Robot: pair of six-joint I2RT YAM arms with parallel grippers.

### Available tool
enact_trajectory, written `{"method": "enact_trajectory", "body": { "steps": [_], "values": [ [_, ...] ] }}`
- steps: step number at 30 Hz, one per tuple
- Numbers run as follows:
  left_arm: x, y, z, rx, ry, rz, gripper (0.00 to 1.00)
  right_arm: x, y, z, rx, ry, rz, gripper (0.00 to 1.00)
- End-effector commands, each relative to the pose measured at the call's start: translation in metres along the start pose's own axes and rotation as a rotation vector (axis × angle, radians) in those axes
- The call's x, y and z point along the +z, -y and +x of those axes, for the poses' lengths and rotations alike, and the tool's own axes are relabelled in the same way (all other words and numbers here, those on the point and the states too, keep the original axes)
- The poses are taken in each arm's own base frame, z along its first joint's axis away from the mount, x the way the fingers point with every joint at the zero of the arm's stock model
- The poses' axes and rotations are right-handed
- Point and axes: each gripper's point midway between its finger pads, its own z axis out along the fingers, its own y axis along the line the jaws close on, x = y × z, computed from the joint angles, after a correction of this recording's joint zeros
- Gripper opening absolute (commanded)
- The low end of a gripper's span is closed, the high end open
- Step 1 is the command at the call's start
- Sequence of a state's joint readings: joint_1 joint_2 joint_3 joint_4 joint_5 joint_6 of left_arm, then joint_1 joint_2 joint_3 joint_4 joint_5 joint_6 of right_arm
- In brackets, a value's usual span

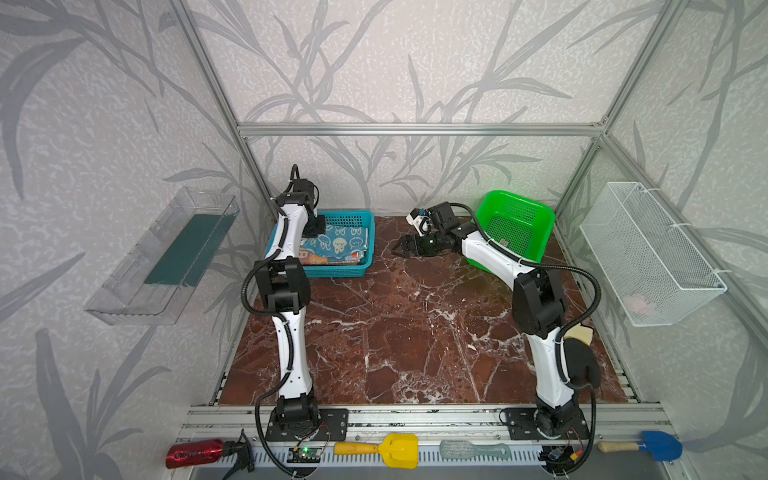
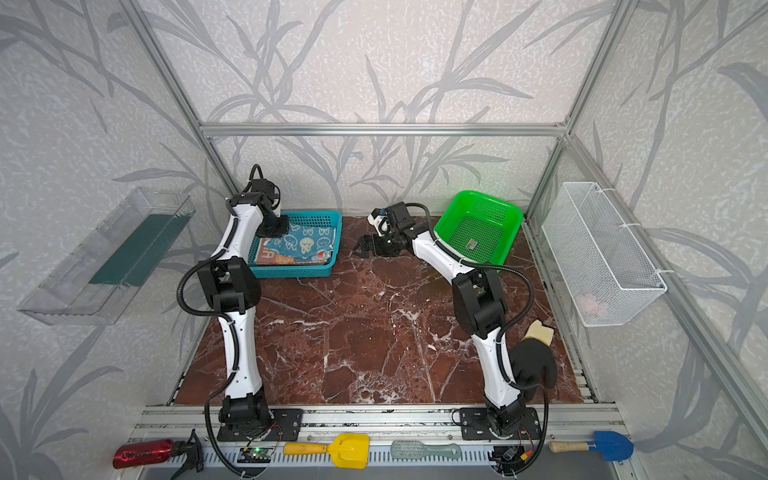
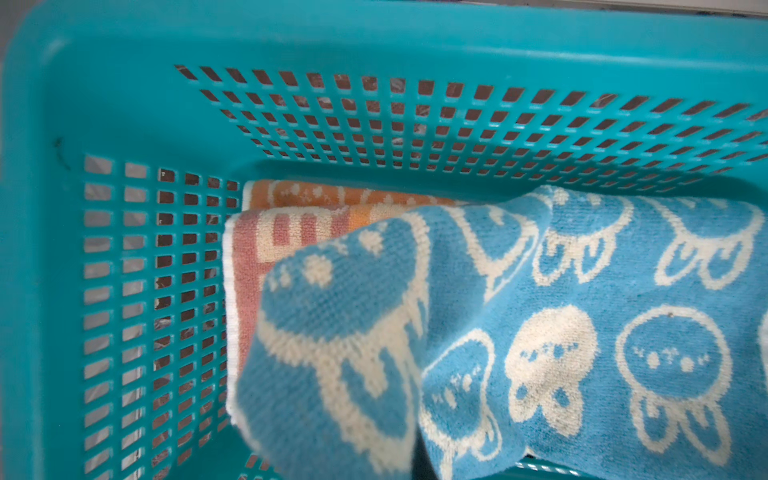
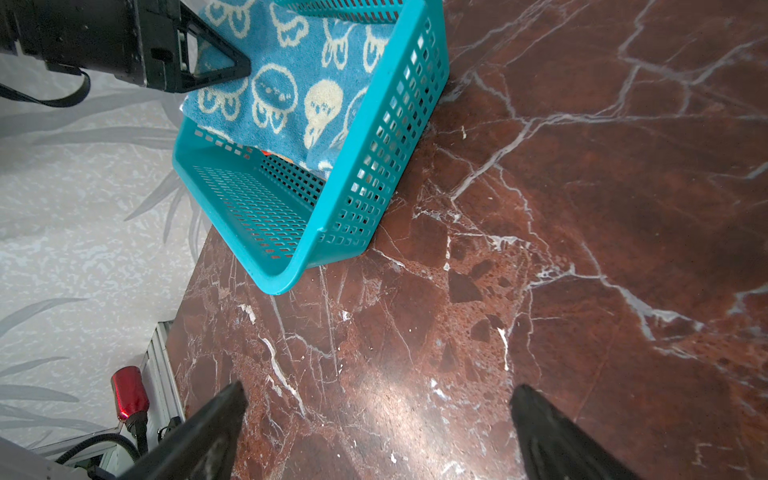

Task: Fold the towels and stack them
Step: 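Lower the blue towel onto the towels in the teal basket and open the left gripper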

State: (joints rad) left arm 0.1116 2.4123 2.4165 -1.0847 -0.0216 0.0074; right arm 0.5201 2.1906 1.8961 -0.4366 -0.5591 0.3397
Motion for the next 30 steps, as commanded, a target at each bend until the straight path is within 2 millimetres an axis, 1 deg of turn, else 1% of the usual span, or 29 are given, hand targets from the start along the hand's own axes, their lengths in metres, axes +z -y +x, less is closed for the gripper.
{"method": "enact_trajectory", "body": {
  "steps": [1,3,6,7,8,9,10,13,15,16,19,20,21,23,24,28,30],
  "values": [
    [-0.013,-0.017,-0.001,0.008,0.013,-0.051,0.0,0.009,0.001,0.01,0.006,-0.025,-0.014,0.99],
    [-0.011,-0.023,-0.001,-0.001,0.011,-0.079,0.0,0.01,0.0,0.01,0.008,-0.025,-0.019,0.99],
    [-0.004,-0.026,0.0,-0.002,0.005,-0.098,0.0,0.01,0.0,0.009,0.008,-0.022,-0.019,0.99],
    [-0.002,-0.026,0.001,-0.004,0.003,-0.098,0.02,0.01,-0.001,0.008,0.005,-0.021,-0.021,0.99],
    [0.001,-0.026,0.0,-0.006,0.002,-0.097,0.07,0.01,-0.001,0.008,0.003,-0.02,-0.023,0.99],
    [0.003,-0.026,0.0,-0.008,0.001,-0.093,0.16,0.009,-0.002,0.008,0.002,-0.019,-0.026,0.99],
    [0.006,-0.024,0.0,-0.007,0.0,-0.087,0.2,0.008,-0.004,0.007,-0.001,-0.017,-0.027,0.99],
    [0.012,-0.026,-0.001,-0.012,0.001,-0.1,0.3,0.007,-0.006,0.007,-0.005,-0.017,-0.028,0.99],
    [0.013,-0.024,0.0,-0.014,-0.001,-0.089,0.36,0.005,-0.007,0.007,-0.011,-0.017,-0.027,0.99],
    [0.013,-0.024,0.0,-0.015,0.0,-0.088,0.4,0.004,-0.008,0.007,-0.014,-0.014,-0.027,0.99],
    [0.008,-0.026,-0.002,-0.02,0.009,-0.098,0.53,0.002,-0.008,0.008,-0.014,-0.012,-0.025,0.99],
    [0.005,-0.029,-0.003,-0.022,0.014,-0.108,0.55,0.001,-0.009,0.008,-0.013,-0.012,-0.026,0.99],
    [0.001,-0.031,-0.005,-0.024,0.022,-0.119,0.61,0.0,-0.01,0.008,-0.015,-0.011,-0.027,0.99],
    [-0.007,-0.033,-0.009,-0.029,0.039,-0.128,0.68,-0.002,-0.013,0.009,-0.016,-0.006,-0.029,0.99],
    [-0.011,-0.033,-0.01,-0.034,0.049,-0.125,0.86,-0.004,-0.014,0.009,-0.016,-0.003,-0.029,0.99],
    [-0.027,-0.023,-0.018,-0.034,0.088,-0.069,0.93,-0.015,-0.018,0.009,-0.035,0.014,-0.018,0.99],
    [-0.039,-0.017,-0.024,-0.054,0.12,-0.043,0.98,-0.022,-0.022,0.008,-0.052,0.026,-0.012,0.99]
  ]
}}
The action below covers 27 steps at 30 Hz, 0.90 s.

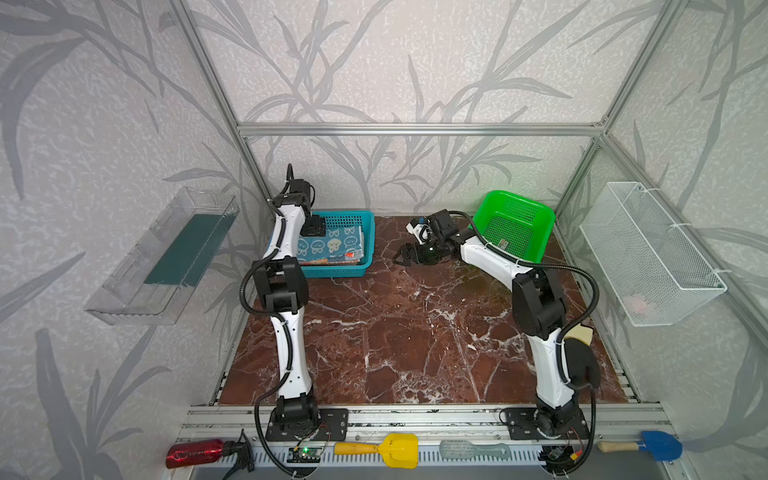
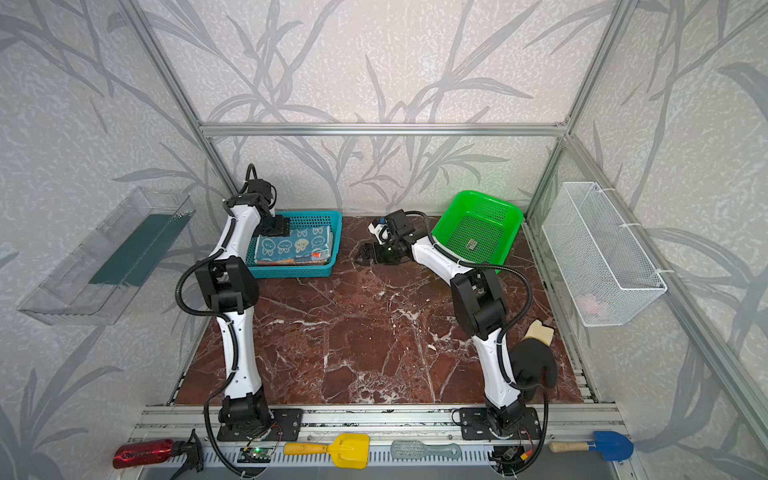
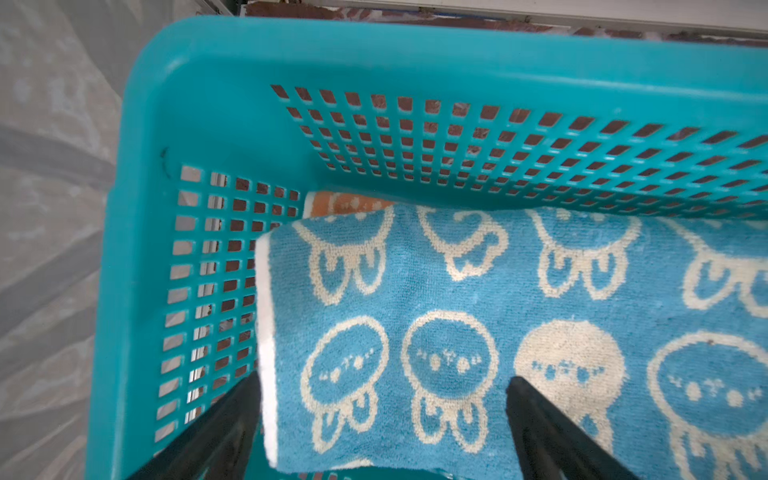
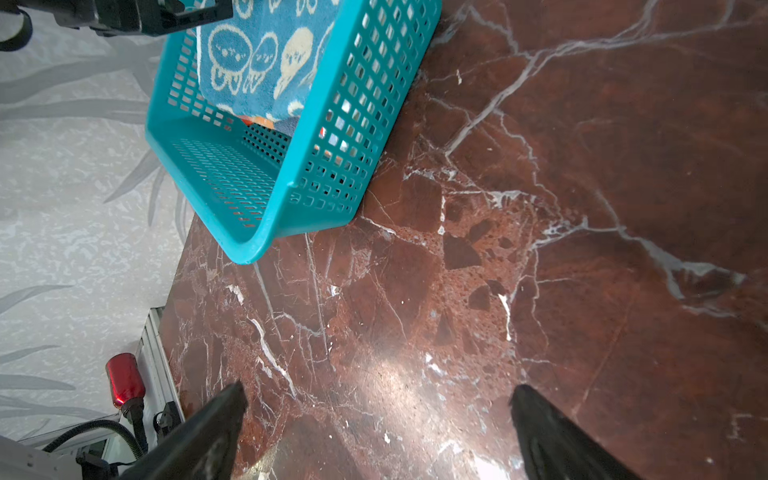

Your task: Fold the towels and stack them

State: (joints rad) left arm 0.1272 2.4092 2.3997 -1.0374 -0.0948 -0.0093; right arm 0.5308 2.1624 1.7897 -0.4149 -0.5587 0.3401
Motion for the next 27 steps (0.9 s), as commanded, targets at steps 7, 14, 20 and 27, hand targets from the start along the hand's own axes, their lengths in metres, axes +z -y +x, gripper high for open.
{"method": "enact_trajectory", "body": {
  "steps": [7,14,20,27],
  "values": [
    [-0.086,0.023,-0.032,-0.055,0.2,0.147,0.99,-0.059,-0.038,-0.019,-0.13,0.11,0.023,0.99],
    [-0.163,0.039,-0.026,-0.082,0.482,0.218,0.99,-0.128,-0.015,-0.018,-0.177,0.279,0.28,0.99],
    [-0.189,0.022,0.029,-0.21,0.612,0.218,0.99,-0.224,0.068,0.014,-0.03,0.462,0.702,0.99],
    [-0.154,-0.012,0.111,-0.286,0.675,0.03,0.99,-0.28,0.121,0.072,-0.087,0.617,0.994,0.99]
  ]
}}
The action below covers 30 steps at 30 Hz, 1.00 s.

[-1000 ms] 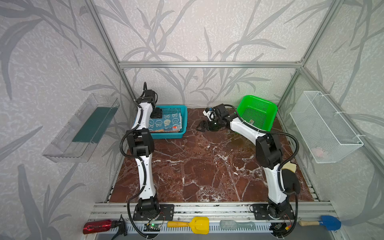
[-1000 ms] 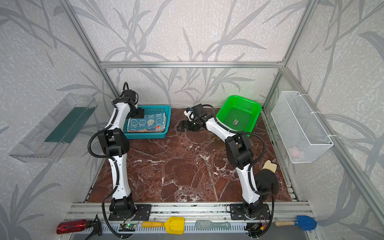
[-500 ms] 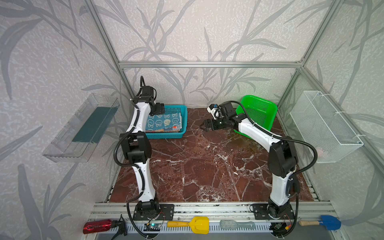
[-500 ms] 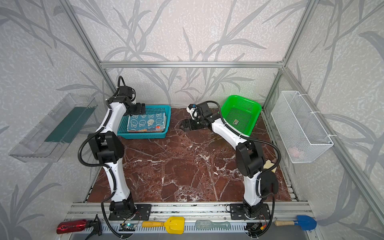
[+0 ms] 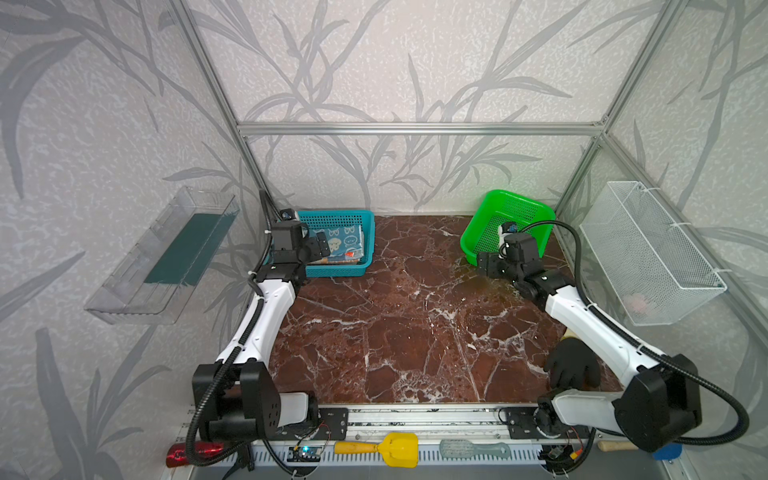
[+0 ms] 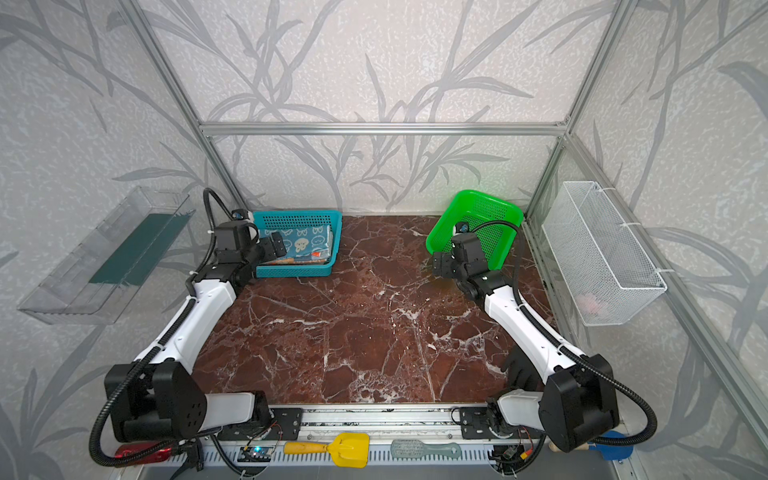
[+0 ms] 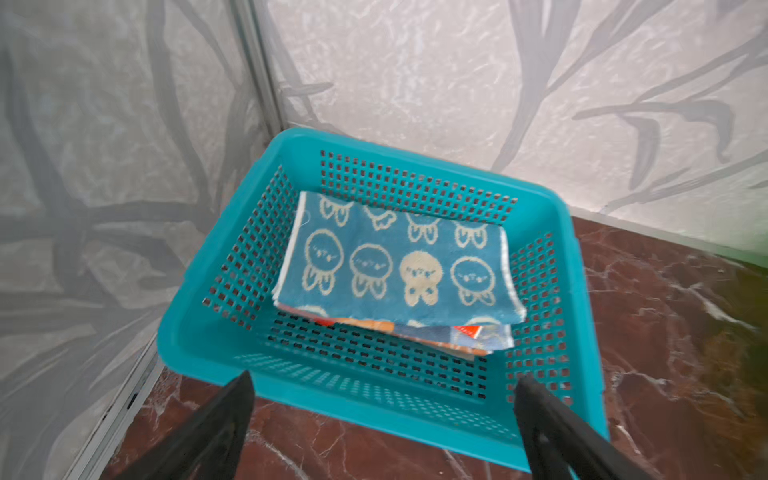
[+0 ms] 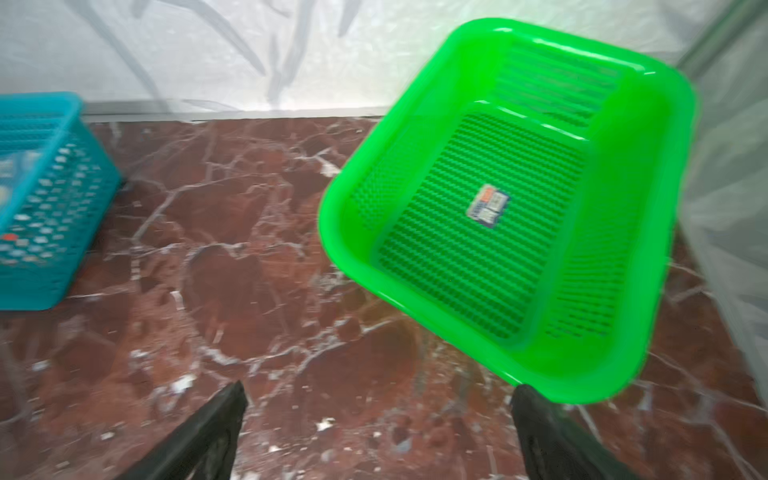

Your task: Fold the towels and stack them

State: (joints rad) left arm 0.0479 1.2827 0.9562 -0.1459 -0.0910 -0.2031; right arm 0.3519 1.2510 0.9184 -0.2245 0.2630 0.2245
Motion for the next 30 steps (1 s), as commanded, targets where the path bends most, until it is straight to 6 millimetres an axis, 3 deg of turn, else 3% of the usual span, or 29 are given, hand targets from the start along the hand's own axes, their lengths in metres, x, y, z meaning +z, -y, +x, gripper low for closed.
{"method": "enact_trajectory", "body": {
  "steps": [1,8,10,12,14,18,21,23,25,27,30],
  "values": [
    [-0.002,-0.026,0.01,-0.026,0.132,-0.108,0.99,-0.006,0.032,-0.002,-0.063,0.162,0.166,0.99],
    [0.006,-0.05,0.067,-0.034,0.167,-0.185,0.99,0.001,0.047,0.037,-0.115,0.208,0.229,0.99],
    [0.01,-0.046,0.086,-0.046,0.184,-0.142,0.99,0.004,0.056,0.044,-0.138,0.237,0.278,0.99],
    [0.016,-0.044,0.098,-0.024,0.207,-0.116,0.99,0.009,0.052,0.049,-0.144,0.267,0.256,0.99],
    [0.02,-0.043,0.098,-0.012,0.236,-0.106,0.99,0.017,0.048,0.056,-0.193,0.286,0.235,0.99],
    [0.026,-0.029,0.093,0.06,0.25,-0.037,0.99,0.03,0.059,0.059,-0.187,0.348,0.283,0.99],
    [0.041,-0.033,0.109,0.033,0.263,-0.001,0.99,0.044,0.052,0.058,-0.256,0.357,0.251,0.99],
    [0.044,-0.03,0.104,0.031,0.313,0.037,0.99,0.05,0.06,0.061,-0.209,0.399,0.258,0.99],
    [0.052,-0.03,0.111,0.038,0.193,0.034,0.99,0.046,0.065,0.065,-0.168,0.44,0.213,0.99],
    [0.052,-0.024,0.105,0.05,0.264,0.059,0.99,0.057,0.072,0.075,-0.122,0.368,0.168,0.99],
    [0.054,-0.025,0.109,0.053,0.215,0.053,0.99,0.075,0.082,0.072,-0.068,0.257,0.135,0.99]
  ]
}}
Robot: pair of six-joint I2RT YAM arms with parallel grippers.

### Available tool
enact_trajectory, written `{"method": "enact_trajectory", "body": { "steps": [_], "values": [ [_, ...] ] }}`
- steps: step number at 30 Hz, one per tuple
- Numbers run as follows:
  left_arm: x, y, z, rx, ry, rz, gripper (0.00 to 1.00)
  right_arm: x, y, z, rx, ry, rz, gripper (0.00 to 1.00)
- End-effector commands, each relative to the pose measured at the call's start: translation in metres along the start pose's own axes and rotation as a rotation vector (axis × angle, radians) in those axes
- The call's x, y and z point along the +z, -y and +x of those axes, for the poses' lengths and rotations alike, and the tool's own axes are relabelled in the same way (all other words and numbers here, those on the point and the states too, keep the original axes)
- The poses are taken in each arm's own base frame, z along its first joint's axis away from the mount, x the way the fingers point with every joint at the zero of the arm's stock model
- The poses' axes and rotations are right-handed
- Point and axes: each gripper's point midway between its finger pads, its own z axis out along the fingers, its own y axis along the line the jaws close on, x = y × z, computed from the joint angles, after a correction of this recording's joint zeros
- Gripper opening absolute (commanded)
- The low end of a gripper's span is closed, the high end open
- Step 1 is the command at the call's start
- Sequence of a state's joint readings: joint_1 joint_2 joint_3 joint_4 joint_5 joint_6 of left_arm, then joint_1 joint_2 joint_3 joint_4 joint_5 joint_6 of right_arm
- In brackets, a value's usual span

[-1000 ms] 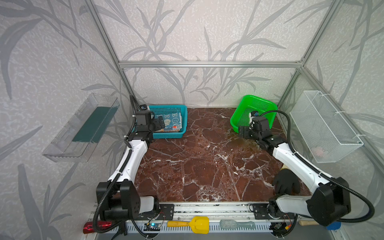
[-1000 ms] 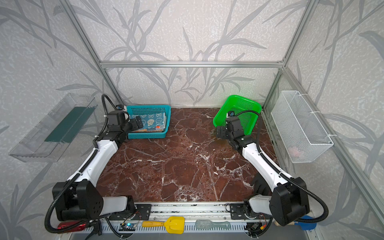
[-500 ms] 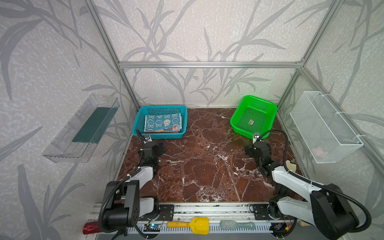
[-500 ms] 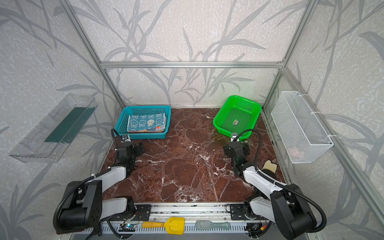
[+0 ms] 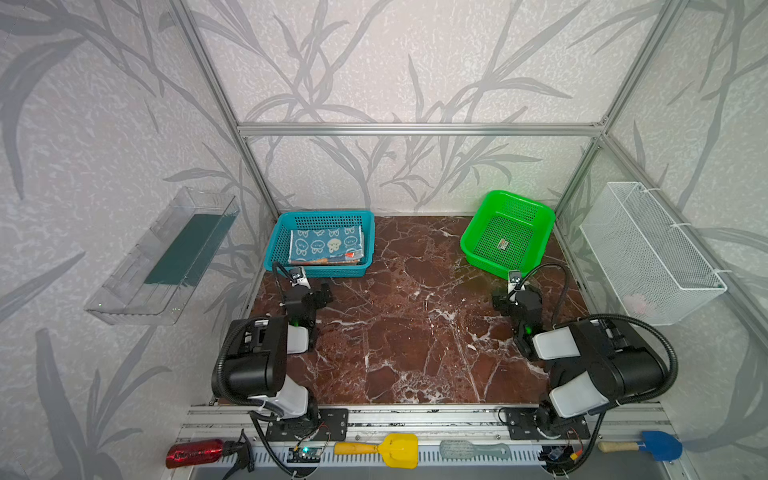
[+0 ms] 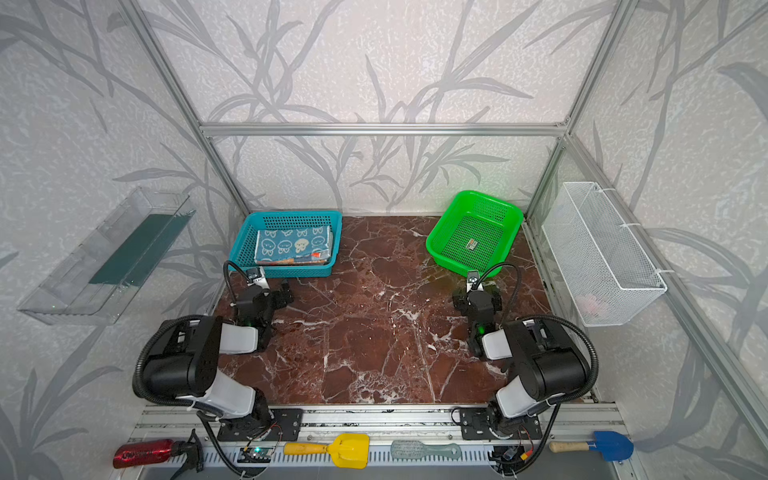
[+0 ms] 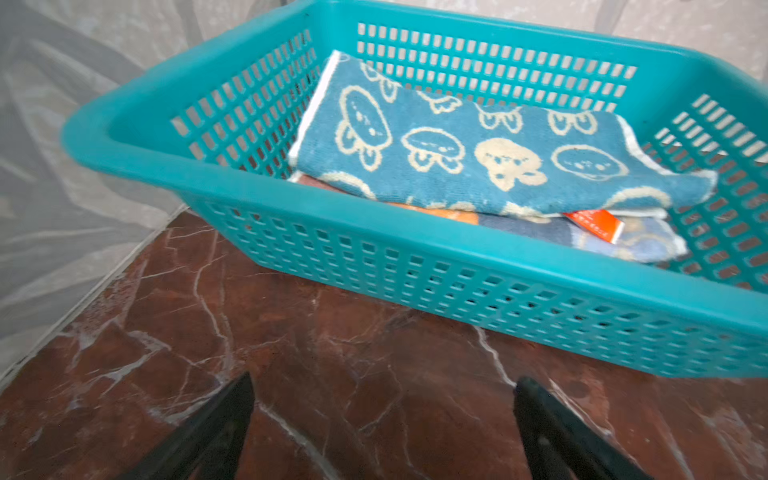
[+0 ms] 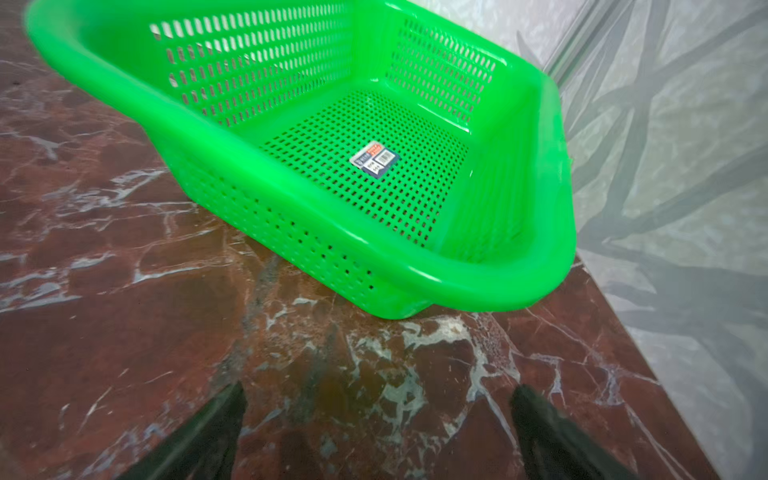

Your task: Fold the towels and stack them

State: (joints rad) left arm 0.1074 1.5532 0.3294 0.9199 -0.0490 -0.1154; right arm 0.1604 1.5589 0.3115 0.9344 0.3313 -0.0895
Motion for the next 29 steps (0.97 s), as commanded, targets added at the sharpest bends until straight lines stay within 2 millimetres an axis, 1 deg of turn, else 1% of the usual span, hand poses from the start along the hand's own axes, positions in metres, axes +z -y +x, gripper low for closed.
{"method": "enact_trajectory", "body": {
  "steps": [1,4,6,8,9,11,29],
  "values": [
    [0.002,0.008,-0.021,0.013,0.066,0.042,0.99,0.009,-0.005,-0.025,0.092,0.026,-0.077,0.99],
    [-0.002,0.015,-0.022,0.026,0.098,0.084,0.99,0.009,-0.005,-0.027,0.091,0.055,-0.077,0.99],
    [0.001,0.024,-0.02,0.051,0.07,0.125,0.99,0.009,-0.009,-0.027,0.075,0.052,-0.101,0.99],
    [0.005,0.03,-0.02,0.084,0.045,0.127,0.99,0.009,-0.01,-0.027,0.071,0.038,-0.102,0.99],
    [0.005,0.03,-0.017,0.092,0.031,0.117,0.99,0.01,-0.01,-0.027,0.072,0.036,-0.102,0.99],
    [0.005,0.03,-0.019,0.09,0.049,0.117,0.99,0.009,-0.01,-0.027,0.072,0.039,-0.101,0.99],
    [0.005,0.03,-0.019,0.088,0.043,0.123,0.99,0.009,-0.01,-0.027,0.072,0.037,-0.103,0.99]
  ]
}}
